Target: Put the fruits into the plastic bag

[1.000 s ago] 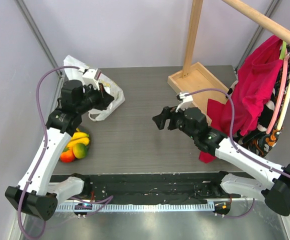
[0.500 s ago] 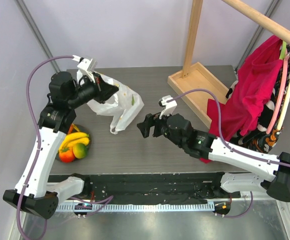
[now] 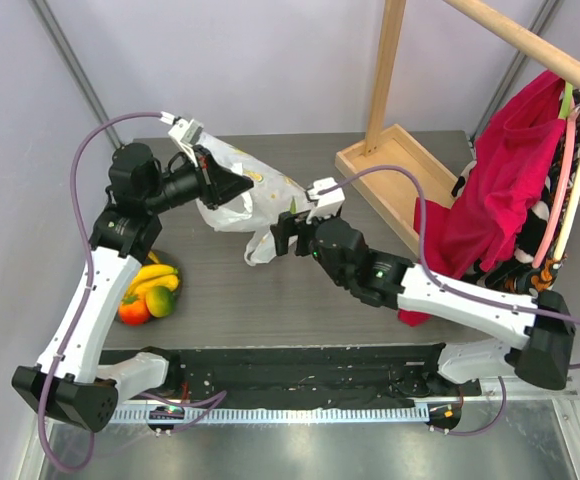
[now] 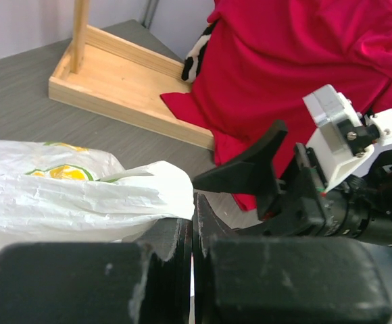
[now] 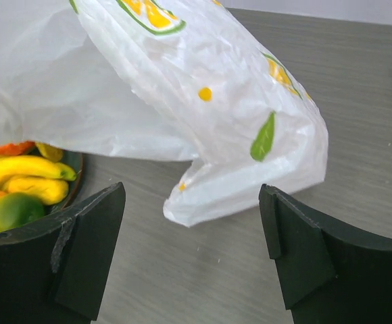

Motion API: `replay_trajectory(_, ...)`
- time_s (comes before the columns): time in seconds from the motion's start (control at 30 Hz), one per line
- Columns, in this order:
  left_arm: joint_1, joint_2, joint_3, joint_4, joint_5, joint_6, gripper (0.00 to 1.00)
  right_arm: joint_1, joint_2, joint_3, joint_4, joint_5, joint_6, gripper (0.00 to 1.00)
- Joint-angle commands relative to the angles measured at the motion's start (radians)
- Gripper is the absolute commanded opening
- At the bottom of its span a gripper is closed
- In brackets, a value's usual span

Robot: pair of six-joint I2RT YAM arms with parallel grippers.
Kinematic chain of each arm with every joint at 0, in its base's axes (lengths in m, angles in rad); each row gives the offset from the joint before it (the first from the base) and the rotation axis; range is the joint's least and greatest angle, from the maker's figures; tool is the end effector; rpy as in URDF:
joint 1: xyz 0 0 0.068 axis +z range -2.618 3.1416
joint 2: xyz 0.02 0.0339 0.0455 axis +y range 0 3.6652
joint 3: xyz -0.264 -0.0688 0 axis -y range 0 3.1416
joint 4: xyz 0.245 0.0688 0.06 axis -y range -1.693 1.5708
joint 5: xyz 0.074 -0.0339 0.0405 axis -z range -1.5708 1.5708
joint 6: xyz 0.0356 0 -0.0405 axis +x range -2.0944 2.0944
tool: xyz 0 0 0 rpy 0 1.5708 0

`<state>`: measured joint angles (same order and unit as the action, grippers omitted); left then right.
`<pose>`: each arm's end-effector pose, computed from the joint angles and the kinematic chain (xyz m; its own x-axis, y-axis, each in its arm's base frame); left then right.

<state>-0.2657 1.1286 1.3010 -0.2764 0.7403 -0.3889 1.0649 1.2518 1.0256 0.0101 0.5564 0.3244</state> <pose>0.2232 -0.0856 0.4428 -0.4116 -0.1781 -0.8938 0.7404 0.5065 -0.4419 0.1576 0.2456 0.3454 -0.2556 0.0972 -0.9619 -0.4340 0.8775 0.2040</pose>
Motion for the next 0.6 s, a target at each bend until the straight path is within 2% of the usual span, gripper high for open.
replay_trajectory(0.0,0.005,-0.004,-0.048,0.101,0.071,-0.024,0.00,0.004,0.110,0.096,0.152,0.073,-0.128,0.90)
replay_trajectory(0.17,0.011,-0.016,-0.078,0.120,0.087,-0.030,0.00,0.003,0.245,0.125,0.231,0.187,-0.206,0.95)
replay_trajectory(0.4,0.013,-0.024,-0.111,0.181,0.123,-0.068,0.00,-0.035,0.392,0.128,0.462,0.335,-0.288,0.95)
replay_trajectory(0.57,0.014,-0.015,-0.115,0.191,0.143,-0.073,0.00,-0.072,0.436,0.140,0.603,0.339,-0.378,0.94)
